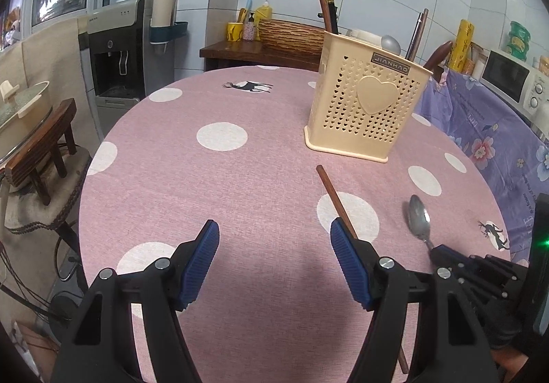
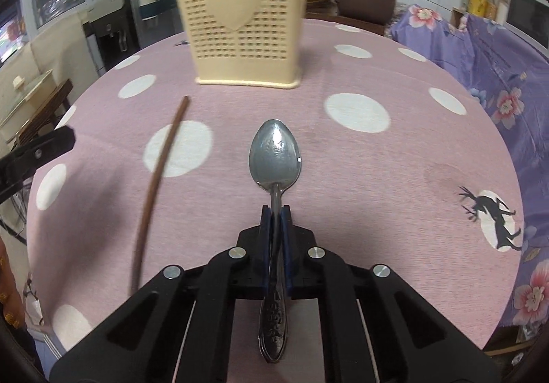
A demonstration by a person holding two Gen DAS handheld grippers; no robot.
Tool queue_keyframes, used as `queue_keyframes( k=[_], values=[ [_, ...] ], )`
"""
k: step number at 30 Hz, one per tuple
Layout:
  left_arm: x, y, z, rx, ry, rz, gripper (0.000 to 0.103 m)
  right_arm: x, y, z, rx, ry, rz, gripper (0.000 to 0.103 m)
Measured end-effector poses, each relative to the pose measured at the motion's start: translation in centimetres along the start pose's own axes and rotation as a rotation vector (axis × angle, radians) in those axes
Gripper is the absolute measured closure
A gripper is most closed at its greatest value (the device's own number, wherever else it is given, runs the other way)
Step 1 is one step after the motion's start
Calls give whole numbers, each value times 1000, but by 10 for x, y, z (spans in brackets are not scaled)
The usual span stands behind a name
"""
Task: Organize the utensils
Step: 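Grasp the metal spoon with the right tool while the left tool approaches the last wooden chopstick, then grasp the wooden chopstick with the left tool while the right tool lifts the spoon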
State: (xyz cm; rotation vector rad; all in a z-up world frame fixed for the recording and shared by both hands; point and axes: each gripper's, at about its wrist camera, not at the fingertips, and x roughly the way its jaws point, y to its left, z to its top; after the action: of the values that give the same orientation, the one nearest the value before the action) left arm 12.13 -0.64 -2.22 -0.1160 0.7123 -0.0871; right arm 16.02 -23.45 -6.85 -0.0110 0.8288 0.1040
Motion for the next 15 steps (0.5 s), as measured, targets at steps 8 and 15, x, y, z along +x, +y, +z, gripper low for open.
queue_keyframes(
  k=[8,15],
  values=[
    [-1,-8,0,8,0,-8,36,-1,-6,11,-10,-27,69,52],
    [-1,-5,1,3,3,-2,36,17,0,37,-58,-3,32,52]
  ],
)
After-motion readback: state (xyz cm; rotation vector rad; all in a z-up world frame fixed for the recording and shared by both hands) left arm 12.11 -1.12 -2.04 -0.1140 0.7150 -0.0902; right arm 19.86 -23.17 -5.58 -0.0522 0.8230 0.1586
